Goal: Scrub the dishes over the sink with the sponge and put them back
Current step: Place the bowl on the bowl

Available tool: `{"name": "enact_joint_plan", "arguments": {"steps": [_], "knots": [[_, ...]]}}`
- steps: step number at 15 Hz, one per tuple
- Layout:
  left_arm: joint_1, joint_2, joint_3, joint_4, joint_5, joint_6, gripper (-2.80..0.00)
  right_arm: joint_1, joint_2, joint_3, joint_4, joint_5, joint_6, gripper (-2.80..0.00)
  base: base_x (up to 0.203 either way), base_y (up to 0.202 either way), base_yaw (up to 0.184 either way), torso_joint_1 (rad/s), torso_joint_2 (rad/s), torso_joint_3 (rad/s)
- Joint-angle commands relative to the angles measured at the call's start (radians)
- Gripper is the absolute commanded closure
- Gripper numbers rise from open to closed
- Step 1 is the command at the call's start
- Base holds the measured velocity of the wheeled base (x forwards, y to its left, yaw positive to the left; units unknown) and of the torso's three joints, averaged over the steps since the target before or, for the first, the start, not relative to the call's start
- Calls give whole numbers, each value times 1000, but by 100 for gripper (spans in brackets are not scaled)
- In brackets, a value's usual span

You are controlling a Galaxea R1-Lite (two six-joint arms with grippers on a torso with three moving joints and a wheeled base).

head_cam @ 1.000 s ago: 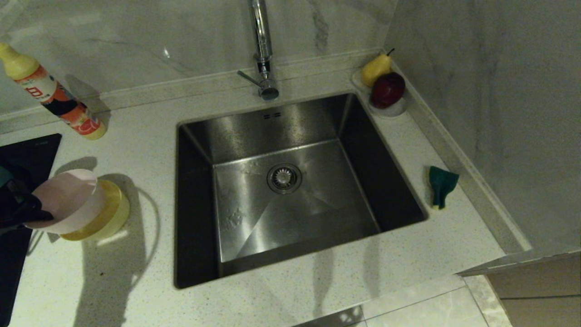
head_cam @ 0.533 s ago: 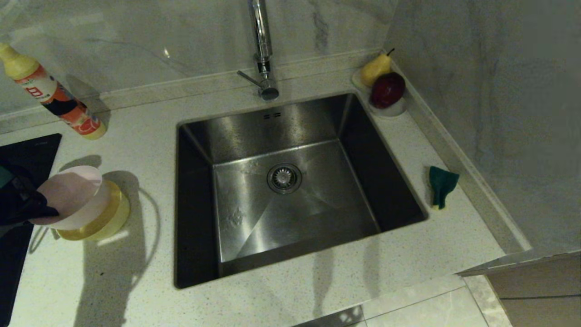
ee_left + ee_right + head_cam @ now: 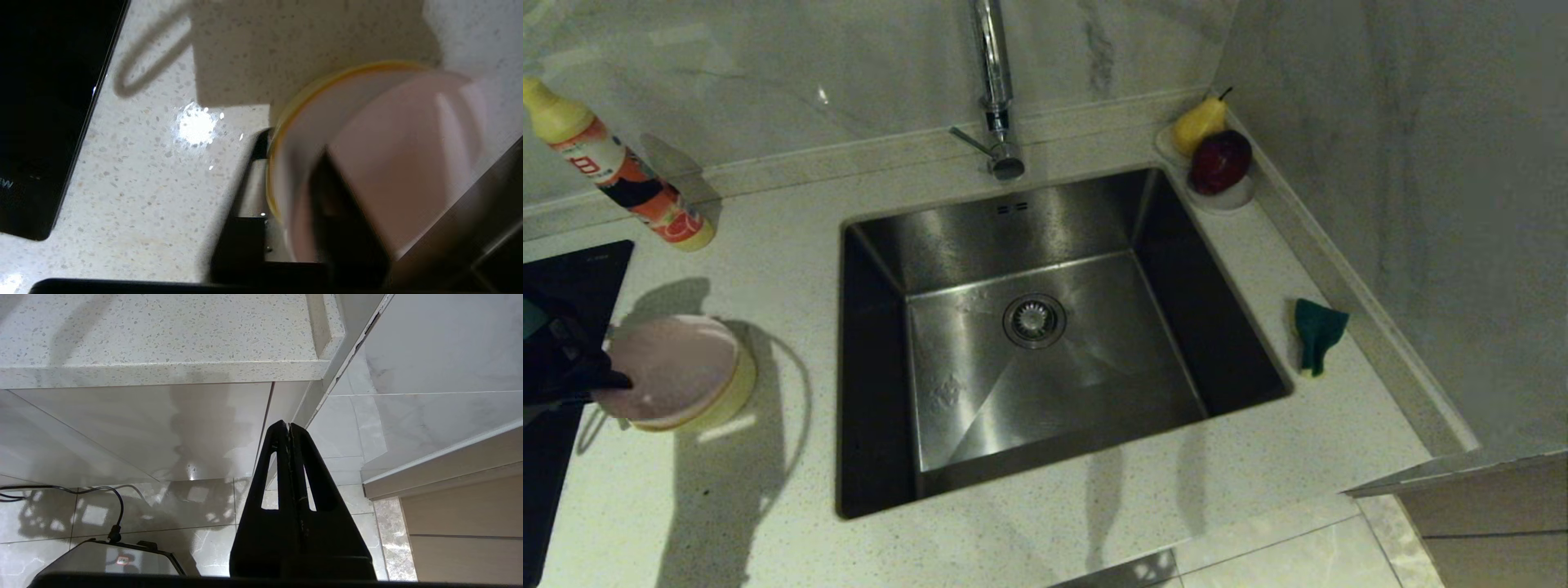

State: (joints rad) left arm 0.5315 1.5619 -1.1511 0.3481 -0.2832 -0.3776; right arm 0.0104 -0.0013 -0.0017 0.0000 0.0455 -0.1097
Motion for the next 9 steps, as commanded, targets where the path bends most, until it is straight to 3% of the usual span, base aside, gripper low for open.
{"name": "enact_joint_plan", "arguments": {"steps": [1,5,9], "knots": [[1,4,1,-14,-1,-3,-280,0,-3,0,0,0,-1,0,0,0,0,0,0,0],[1,-12,-14,-14,-2,-12,-280,0,-3,0,0,0,-1,0,0,0,0,0,0,0],[22,-42,-112,-9,3,-97,-280,0,-3,0,0,0,-1,0,0,0,0,0,0,0]]}}
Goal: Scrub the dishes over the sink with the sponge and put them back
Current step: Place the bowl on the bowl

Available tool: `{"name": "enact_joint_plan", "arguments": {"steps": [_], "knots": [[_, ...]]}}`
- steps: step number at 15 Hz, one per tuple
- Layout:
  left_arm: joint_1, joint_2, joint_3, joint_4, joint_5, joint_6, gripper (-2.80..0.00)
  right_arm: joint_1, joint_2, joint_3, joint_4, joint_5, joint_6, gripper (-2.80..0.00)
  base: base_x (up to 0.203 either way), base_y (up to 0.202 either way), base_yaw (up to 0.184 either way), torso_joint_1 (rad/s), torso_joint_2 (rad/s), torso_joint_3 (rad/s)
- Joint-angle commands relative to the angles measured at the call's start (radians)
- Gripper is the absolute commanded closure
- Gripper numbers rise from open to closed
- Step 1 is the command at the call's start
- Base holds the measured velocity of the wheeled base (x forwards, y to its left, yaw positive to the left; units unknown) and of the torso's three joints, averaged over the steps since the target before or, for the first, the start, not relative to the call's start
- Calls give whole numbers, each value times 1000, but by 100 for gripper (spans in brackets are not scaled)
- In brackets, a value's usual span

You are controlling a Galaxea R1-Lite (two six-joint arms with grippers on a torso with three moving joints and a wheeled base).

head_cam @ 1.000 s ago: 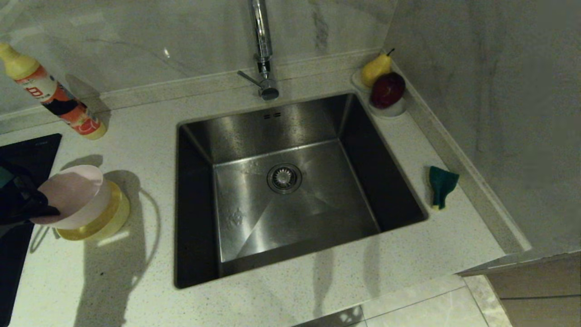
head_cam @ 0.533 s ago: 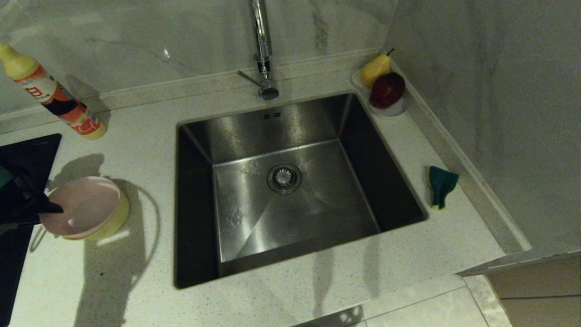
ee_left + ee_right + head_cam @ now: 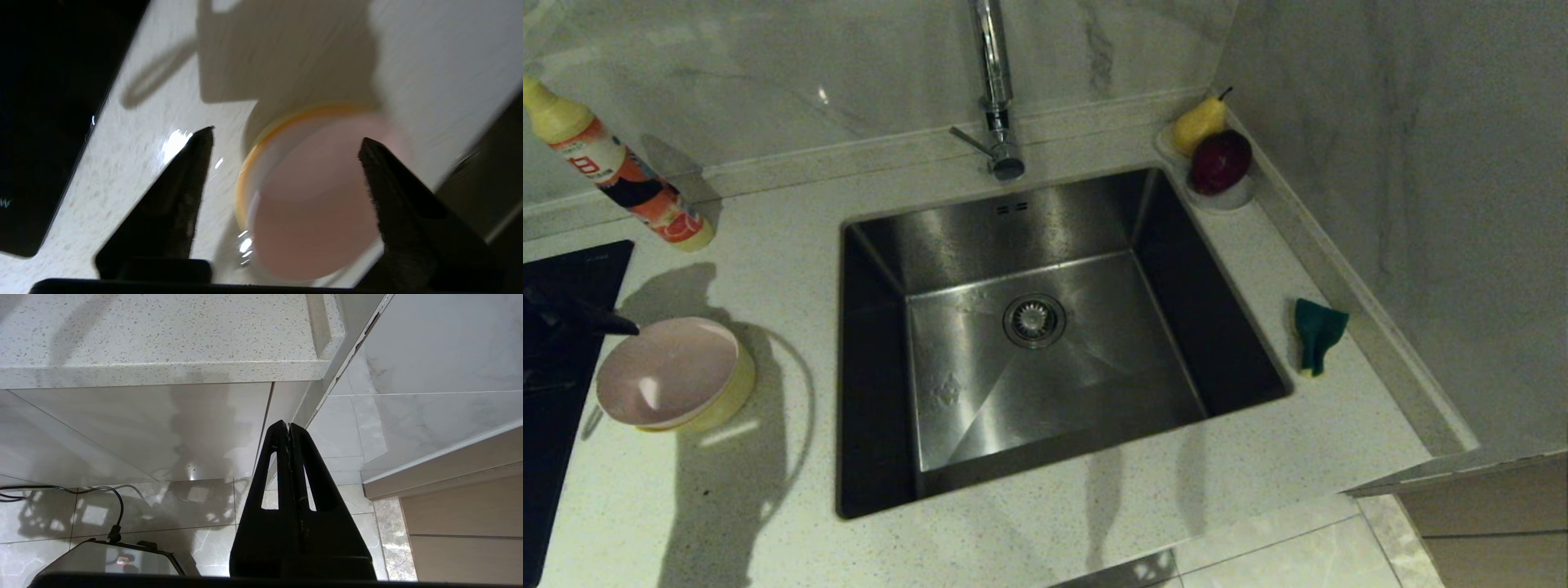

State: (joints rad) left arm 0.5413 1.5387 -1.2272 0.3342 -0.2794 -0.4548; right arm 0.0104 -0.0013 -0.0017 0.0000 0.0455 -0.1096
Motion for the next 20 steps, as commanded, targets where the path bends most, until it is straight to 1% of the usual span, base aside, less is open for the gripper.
{"name": "enact_joint_plan", "arguments": {"steps": [1,5,6,10,16,17,20], "knots": [[21,-38,-46,8,0,-29,-280,0,-3,0,0,0,-1,0,0,0,0,0,0,0],[50,-55,-62,8,2,-56,-280,0,-3,0,0,0,-1,0,0,0,0,0,0,0],[59,-53,-71,17,2,-61,0,0,-3,0,0,0,-1,0,0,0,0,0,0,0],[120,-23,-108,33,2,-65,0,0,-3,0,0,0,-1,0,0,0,0,0,0,0],[246,94,-200,33,0,-70,0,0,-3,0,0,0,-1,0,0,0,0,0,0,0],[265,118,-211,33,0,-78,0,0,-3,0,0,0,-1,0,0,0,0,0,0,0],[310,195,-276,37,1,-133,0,0,-3,0,0,0,-1,0,0,0,0,0,0,0]]}}
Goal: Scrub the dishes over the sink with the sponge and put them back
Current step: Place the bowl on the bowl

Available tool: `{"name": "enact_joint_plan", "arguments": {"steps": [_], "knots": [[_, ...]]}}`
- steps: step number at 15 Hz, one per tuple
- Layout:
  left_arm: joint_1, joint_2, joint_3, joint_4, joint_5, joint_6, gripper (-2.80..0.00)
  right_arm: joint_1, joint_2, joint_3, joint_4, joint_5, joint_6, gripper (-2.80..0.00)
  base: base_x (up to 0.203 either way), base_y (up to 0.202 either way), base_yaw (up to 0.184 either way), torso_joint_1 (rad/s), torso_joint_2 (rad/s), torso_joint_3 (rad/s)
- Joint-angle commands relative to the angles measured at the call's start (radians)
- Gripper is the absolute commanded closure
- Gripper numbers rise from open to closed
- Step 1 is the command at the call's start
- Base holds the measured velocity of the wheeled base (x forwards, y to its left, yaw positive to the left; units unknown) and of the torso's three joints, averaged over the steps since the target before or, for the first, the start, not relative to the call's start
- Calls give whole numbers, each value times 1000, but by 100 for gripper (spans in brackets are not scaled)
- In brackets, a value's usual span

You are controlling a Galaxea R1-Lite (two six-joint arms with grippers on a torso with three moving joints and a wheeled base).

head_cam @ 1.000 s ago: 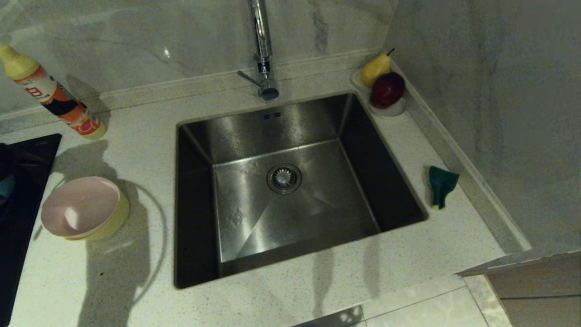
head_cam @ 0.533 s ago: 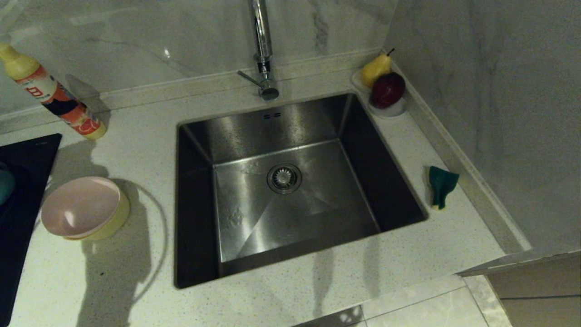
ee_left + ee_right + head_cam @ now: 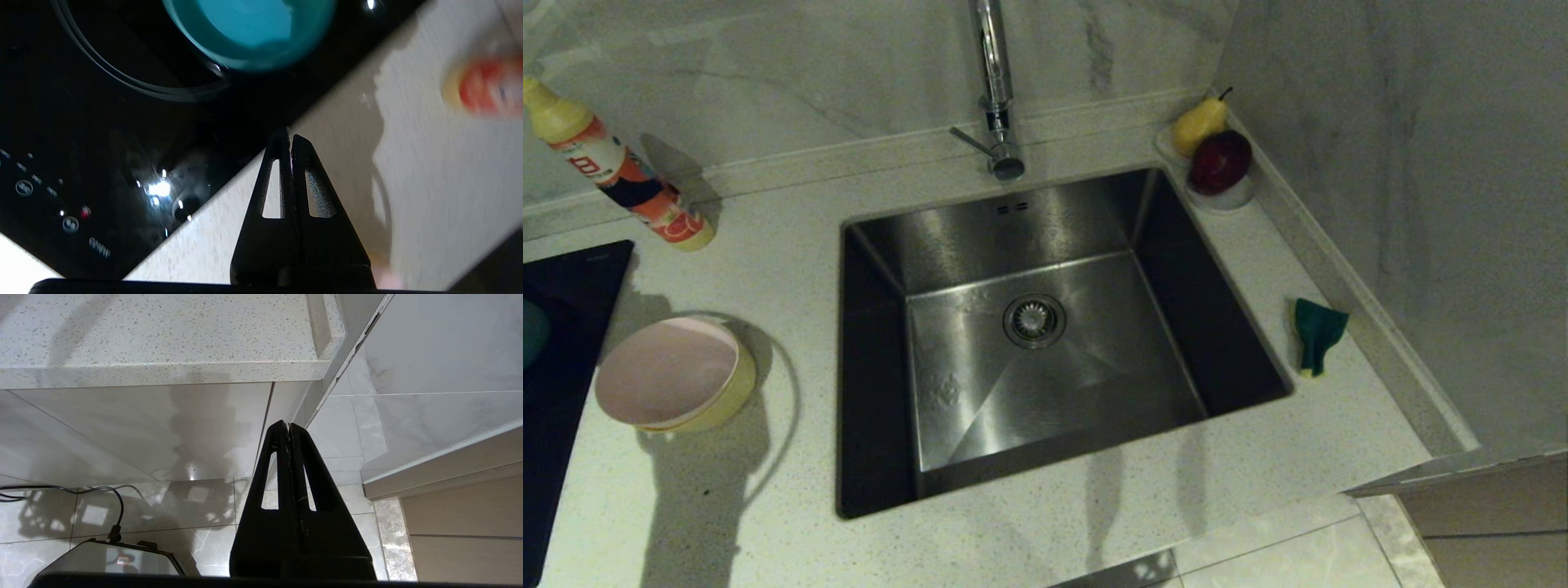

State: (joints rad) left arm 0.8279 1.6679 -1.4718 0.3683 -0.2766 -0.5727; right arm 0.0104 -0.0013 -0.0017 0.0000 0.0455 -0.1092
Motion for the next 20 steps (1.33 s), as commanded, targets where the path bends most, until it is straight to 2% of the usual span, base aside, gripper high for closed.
{"name": "enact_joint_plan", "arguments": {"steps": [1,2,3,6,13,20], "knots": [[38,86,-52,7,-2,-20,0,0,-3,0,0,0,-1,0,0,0,0,0,0,0],[46,100,-76,28,-3,-23,0,0,-3,0,0,0,-1,0,0,0,0,0,0,0],[52,116,-103,52,-3,-31,-280,0,-3,0,0,0,-1,0,0,0,0,0,0,0],[78,175,-156,73,-7,-80,-280,0,-3,0,0,0,-1,0,0,0,0,0,0,0],[114,240,-157,70,-9,-129,-280,0,-3,0,0,0,-1,0,0,0,0,0,0,0],[146,283,-170,60,-10,-131,-280,0,-3,0,0,0,-1,0,0,0,0,0,0,0]]}}
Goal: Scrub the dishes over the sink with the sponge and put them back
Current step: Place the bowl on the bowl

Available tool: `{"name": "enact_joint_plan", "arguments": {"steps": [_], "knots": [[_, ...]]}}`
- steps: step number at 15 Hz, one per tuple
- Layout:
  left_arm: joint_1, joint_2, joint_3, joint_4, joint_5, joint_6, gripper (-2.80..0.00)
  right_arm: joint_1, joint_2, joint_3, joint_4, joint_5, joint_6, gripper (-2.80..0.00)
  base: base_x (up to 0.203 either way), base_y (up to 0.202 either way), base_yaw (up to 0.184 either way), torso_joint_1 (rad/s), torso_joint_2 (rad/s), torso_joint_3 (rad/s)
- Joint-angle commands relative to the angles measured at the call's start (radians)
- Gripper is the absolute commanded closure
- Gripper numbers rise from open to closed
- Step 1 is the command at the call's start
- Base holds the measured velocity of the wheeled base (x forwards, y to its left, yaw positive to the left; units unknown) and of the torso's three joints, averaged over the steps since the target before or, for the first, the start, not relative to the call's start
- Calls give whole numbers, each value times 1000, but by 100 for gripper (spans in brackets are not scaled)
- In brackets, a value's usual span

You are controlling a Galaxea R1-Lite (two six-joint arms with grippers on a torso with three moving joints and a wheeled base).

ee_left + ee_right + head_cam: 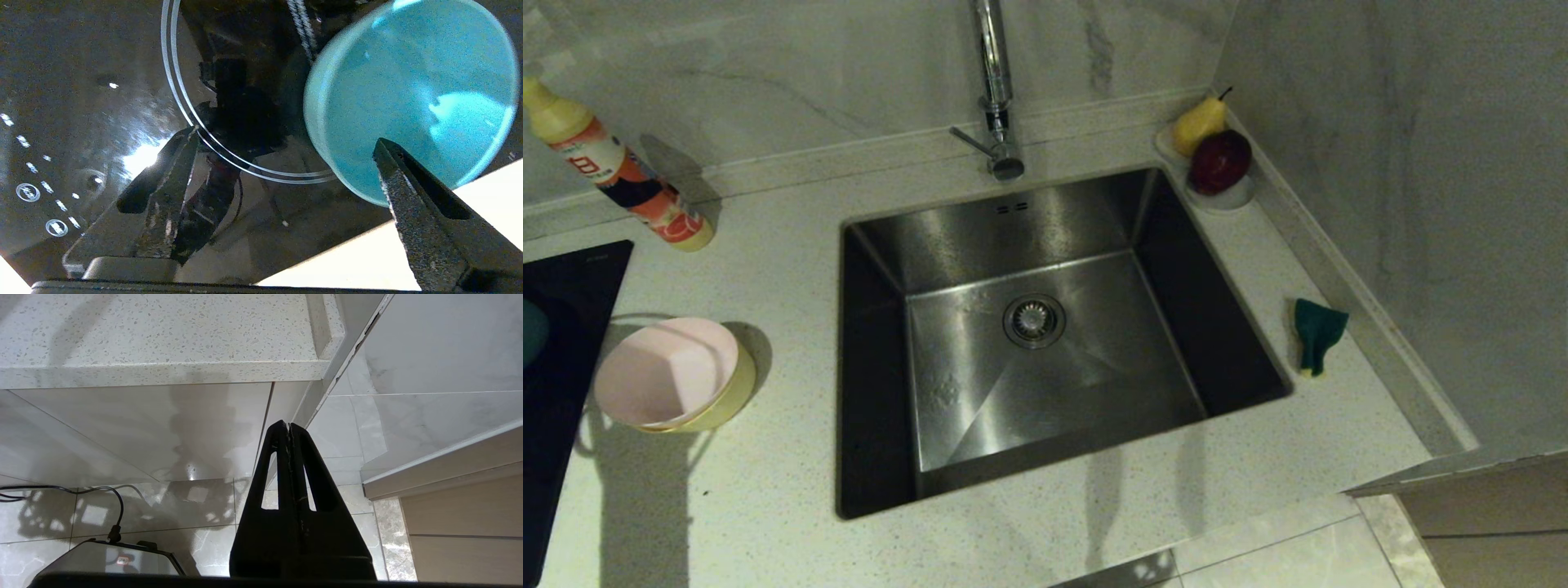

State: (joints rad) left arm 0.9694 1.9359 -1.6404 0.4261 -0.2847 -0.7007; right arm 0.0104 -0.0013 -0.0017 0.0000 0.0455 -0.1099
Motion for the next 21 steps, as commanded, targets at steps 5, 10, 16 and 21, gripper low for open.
{"name": "enact_joint_plan", "arguments": {"steps": [5,10,16,21], "knots": [[20,70,2,2,-4,-2,-280,0,-3,0,0,0,-1,0,0,0,0,0,0,0],[24,99,1,0,-7,0,-280,0,-3,0,0,0,-1,0,0,0,0,0,0,0],[23,115,2,3,-10,-2,-280,0,-3,0,0,0,-1,0,0,0,0,0,0,0],[23,117,-16,3,-10,-3,-280,0,-3,0,0,0,-1,0,0,0,0,0,0,0]]}}
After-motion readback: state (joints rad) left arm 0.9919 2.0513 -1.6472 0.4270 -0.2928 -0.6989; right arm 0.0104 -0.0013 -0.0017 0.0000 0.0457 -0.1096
